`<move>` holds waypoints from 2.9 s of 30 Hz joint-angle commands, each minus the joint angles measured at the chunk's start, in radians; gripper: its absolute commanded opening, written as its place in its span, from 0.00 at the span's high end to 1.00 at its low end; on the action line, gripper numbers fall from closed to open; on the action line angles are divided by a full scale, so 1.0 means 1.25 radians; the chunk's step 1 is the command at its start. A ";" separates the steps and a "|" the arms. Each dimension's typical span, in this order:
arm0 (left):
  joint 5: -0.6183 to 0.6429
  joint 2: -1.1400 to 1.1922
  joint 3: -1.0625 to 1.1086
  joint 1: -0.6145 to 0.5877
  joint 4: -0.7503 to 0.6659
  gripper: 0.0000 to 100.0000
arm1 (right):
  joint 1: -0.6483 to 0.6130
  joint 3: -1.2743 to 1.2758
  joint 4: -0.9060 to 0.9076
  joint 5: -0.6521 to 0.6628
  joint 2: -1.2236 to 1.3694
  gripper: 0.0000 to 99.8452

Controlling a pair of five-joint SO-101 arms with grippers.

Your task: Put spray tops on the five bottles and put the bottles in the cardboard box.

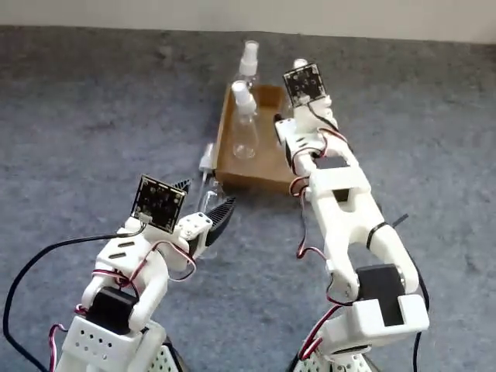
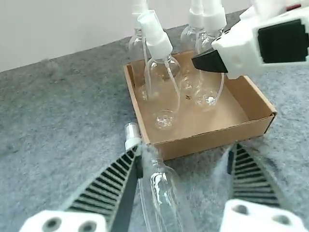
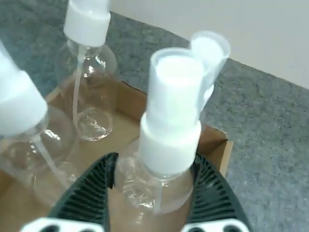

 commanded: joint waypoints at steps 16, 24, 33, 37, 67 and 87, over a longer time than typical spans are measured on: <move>-0.004 -0.006 -0.004 0.006 -0.017 0.77 | -0.002 0.034 -0.019 0.009 -0.010 0.97; -0.004 -0.006 -0.004 0.006 -0.017 0.77 | -0.003 0.034 -0.019 0.009 -0.013 0.89; -0.005 -0.006 -0.004 0.006 -0.017 0.77 | -0.003 0.030 -0.015 0.009 -0.015 0.89; -0.005 -0.006 -0.004 0.006 -0.017 0.77 | -0.004 0.030 -0.014 0.010 -0.015 0.89; -0.005 -0.006 -0.004 0.006 -0.017 0.77 | -0.006 0.025 0.028 0.010 -0.018 0.79; -0.005 -0.006 -0.004 0.006 -0.017 0.77 | -0.023 -0.064 0.116 0.005 -0.018 0.70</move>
